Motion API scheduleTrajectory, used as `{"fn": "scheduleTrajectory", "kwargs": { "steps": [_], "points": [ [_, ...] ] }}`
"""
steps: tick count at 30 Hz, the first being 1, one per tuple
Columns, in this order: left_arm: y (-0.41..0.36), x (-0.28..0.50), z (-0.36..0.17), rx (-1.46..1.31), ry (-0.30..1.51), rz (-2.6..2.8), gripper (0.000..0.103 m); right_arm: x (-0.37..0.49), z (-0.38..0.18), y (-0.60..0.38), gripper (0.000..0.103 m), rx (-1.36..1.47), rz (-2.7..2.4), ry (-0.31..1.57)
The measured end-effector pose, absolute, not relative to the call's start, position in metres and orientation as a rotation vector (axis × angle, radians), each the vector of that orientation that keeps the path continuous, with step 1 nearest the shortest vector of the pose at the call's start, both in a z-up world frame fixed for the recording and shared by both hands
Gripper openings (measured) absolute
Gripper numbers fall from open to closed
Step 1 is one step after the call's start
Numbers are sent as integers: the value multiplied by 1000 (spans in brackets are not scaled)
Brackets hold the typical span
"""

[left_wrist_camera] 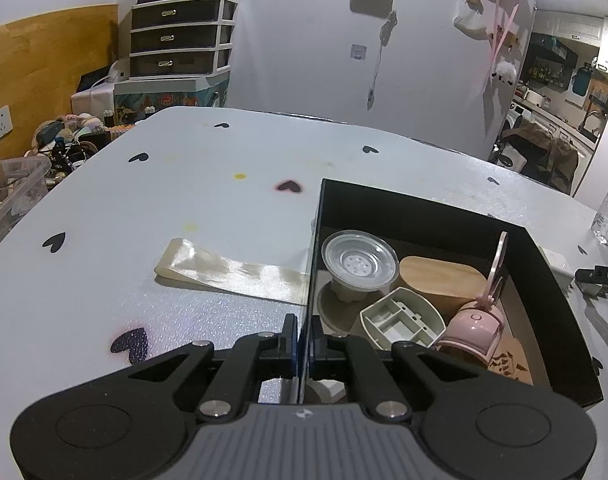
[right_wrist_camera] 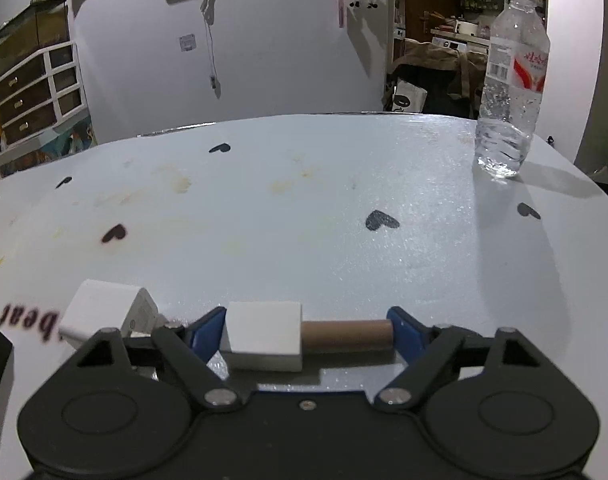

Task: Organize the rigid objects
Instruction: 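Move the right gripper to the white block with wooden dowel and grasp it, then place the white block with dowel into the black box and open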

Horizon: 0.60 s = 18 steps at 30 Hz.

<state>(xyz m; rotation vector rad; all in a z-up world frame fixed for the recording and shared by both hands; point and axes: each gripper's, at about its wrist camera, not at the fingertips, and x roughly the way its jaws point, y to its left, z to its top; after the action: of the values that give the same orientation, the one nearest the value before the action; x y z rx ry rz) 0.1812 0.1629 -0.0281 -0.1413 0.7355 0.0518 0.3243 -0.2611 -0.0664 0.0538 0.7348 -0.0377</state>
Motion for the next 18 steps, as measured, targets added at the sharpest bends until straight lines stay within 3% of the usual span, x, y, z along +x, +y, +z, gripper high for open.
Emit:
{"fn": "scheduleTrajectory", "kwargs": {
  "steps": [18],
  "points": [
    [162, 177, -30, -126, 711, 38, 5, 257, 37, -160, 86, 59, 405, 542]
  ]
}}
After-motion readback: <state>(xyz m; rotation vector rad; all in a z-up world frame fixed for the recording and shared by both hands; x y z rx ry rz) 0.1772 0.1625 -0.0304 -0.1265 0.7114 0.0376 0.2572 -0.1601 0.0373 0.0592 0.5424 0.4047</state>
